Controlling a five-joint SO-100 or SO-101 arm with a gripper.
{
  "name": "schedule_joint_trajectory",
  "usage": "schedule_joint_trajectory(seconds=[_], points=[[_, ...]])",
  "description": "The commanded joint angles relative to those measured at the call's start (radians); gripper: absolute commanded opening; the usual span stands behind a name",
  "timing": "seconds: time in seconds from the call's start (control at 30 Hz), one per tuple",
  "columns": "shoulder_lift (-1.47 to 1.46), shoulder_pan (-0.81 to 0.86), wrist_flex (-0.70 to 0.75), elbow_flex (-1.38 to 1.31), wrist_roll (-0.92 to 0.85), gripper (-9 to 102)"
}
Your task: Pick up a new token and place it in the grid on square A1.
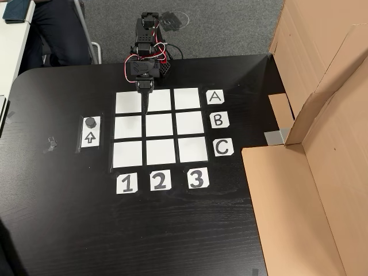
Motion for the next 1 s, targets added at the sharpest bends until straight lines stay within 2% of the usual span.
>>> schedule_joint_trajectory(seconds=[0.0,0.57,0.97], points=[[0.051,-0.032,-0.081,0.126,0.028,33],[0.051,0.005,-0.08,0.11,0.055,33],[0.087,0.146,-0.072,0.097,0.061,33]])
